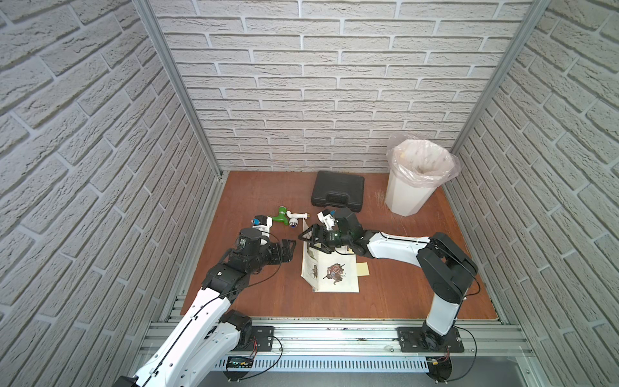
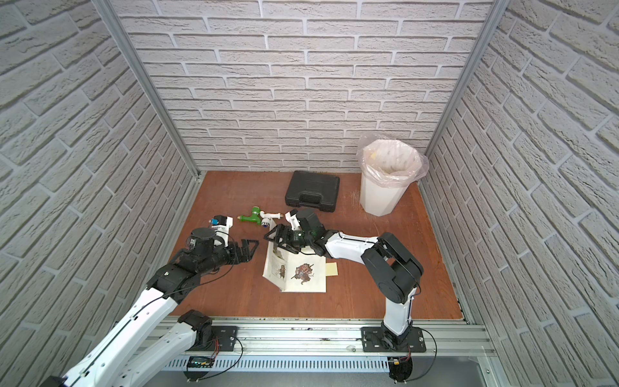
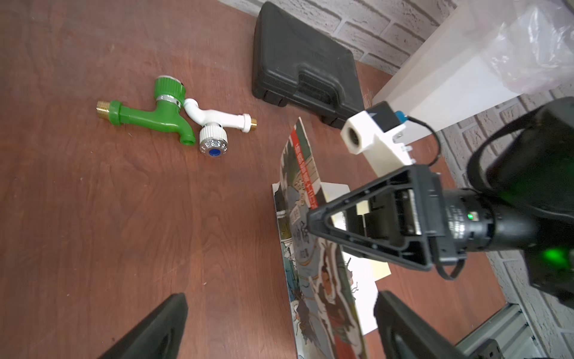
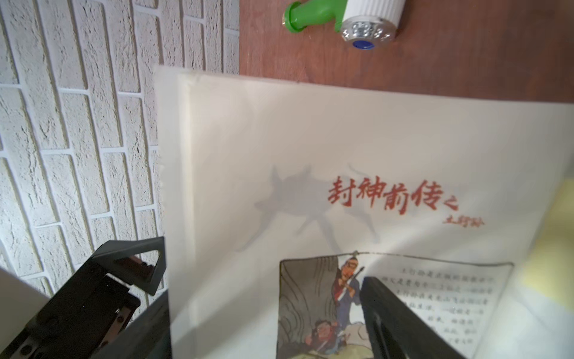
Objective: Peel off the used sticky note
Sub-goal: Open the book at the center of the board.
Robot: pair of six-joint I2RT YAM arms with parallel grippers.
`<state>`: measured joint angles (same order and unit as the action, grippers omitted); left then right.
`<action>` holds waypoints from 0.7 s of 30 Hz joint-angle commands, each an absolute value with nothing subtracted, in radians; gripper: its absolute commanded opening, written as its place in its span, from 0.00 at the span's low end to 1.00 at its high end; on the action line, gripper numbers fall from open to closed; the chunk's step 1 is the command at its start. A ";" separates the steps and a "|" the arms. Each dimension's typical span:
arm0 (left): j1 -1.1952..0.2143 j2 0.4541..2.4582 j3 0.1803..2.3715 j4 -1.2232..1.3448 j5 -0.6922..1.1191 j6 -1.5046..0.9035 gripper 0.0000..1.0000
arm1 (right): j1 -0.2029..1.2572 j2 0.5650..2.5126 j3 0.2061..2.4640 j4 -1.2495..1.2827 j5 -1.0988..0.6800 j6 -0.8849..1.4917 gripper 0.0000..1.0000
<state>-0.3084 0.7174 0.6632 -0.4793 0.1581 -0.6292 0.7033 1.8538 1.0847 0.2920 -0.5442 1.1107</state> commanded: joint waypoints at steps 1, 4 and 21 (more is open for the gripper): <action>-0.303 0.668 0.694 -0.540 0.135 -0.618 0.98 | 0.720 1.917 1.135 0.258 -0.538 1.106 0.90; -0.304 0.646 0.692 -0.552 0.158 -0.614 0.98 | 0.724 1.957 1.175 0.227 -0.530 1.089 0.90; -0.515 0.630 0.675 -0.402 0.137 -0.595 0.98 | 0.725 2.104 1.399 -0.007 -0.490 0.993 0.93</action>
<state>-0.4889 0.6468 0.6693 -0.4923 0.1535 -0.6205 0.7219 2.0743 1.3685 0.0372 -0.5091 1.0271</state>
